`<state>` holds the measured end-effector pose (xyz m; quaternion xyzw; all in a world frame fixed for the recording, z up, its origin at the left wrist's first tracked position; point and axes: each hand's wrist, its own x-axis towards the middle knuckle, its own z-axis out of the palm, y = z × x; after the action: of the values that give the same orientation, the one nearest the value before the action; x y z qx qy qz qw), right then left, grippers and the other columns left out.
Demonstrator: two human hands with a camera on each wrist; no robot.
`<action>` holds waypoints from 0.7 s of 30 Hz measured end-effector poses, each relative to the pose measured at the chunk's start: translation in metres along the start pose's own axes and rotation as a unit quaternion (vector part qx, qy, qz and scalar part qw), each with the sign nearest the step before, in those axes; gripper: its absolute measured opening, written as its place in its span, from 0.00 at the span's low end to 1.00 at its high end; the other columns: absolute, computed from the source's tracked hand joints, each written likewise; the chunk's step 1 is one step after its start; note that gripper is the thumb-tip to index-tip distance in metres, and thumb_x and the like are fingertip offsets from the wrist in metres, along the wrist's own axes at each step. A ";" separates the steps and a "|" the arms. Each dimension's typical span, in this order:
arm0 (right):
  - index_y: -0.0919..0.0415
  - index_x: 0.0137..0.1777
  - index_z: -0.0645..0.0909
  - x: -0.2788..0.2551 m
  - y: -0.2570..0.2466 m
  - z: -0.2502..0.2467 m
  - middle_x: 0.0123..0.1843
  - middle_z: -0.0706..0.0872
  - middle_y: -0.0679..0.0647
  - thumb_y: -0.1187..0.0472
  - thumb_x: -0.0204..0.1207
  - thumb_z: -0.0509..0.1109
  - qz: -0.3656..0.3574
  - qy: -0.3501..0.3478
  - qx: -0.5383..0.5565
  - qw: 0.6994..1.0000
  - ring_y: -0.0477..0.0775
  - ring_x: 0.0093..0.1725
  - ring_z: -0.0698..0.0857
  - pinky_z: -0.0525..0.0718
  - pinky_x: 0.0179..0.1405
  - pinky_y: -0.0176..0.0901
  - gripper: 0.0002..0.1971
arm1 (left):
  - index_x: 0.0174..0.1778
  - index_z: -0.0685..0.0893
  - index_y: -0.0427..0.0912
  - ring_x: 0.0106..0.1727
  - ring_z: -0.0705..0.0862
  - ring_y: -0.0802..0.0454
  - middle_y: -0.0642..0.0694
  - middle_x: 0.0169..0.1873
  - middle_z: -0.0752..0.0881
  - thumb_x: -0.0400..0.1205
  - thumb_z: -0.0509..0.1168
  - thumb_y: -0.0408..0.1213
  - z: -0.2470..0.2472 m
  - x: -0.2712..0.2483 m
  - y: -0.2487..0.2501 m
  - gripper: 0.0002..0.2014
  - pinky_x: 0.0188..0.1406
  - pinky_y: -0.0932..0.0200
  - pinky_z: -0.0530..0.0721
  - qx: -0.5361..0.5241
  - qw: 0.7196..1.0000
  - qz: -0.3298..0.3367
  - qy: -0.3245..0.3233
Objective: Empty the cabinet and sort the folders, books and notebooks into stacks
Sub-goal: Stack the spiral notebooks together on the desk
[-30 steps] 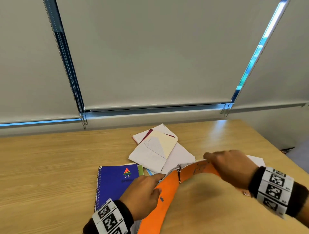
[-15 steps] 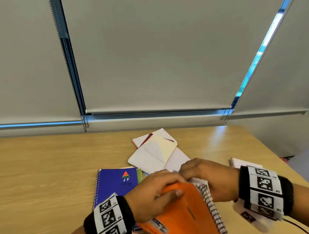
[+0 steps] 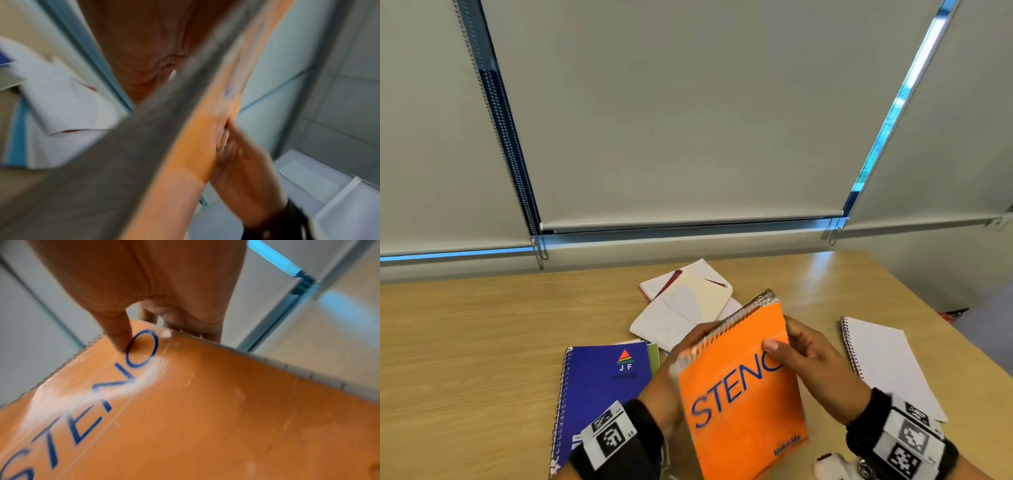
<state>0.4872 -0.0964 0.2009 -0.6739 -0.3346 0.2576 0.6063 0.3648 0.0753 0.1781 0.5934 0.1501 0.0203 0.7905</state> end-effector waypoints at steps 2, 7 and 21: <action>0.65 0.61 0.81 -0.004 0.018 -0.011 0.56 0.90 0.63 0.63 0.82 0.63 0.053 0.104 0.048 0.992 0.62 0.53 0.89 0.87 0.54 0.54 0.11 | 0.50 0.88 0.48 0.45 0.89 0.51 0.46 0.45 0.92 0.75 0.67 0.58 -0.005 0.006 -0.011 0.18 0.46 0.55 0.86 -0.014 1.000 -0.020 0.010; 0.62 0.58 0.79 -0.008 0.073 -0.036 0.50 0.90 0.67 0.65 0.83 0.65 0.192 0.263 0.066 0.943 0.64 0.41 0.90 0.87 0.42 0.54 0.07 | 0.61 0.81 0.52 0.47 0.88 0.53 0.49 0.52 0.90 0.87 0.58 0.44 0.003 0.028 -0.049 0.10 0.46 0.54 0.87 0.134 0.985 -0.104 -0.027; 0.51 0.79 0.63 -0.020 0.125 -0.047 0.75 0.69 0.60 0.54 0.70 0.71 0.345 0.070 -0.362 0.863 0.61 0.74 0.69 0.71 0.74 0.53 0.36 | 0.51 0.79 0.61 0.57 0.82 0.54 0.62 0.43 0.80 0.78 0.64 0.36 0.023 0.049 -0.097 0.13 0.56 0.65 0.79 0.404 0.910 -0.067 -0.058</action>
<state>0.5272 -0.1475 0.0825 -0.9347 -0.1072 0.2630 0.2139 0.4031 0.0355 0.0815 0.8508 0.1386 -0.1298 0.4900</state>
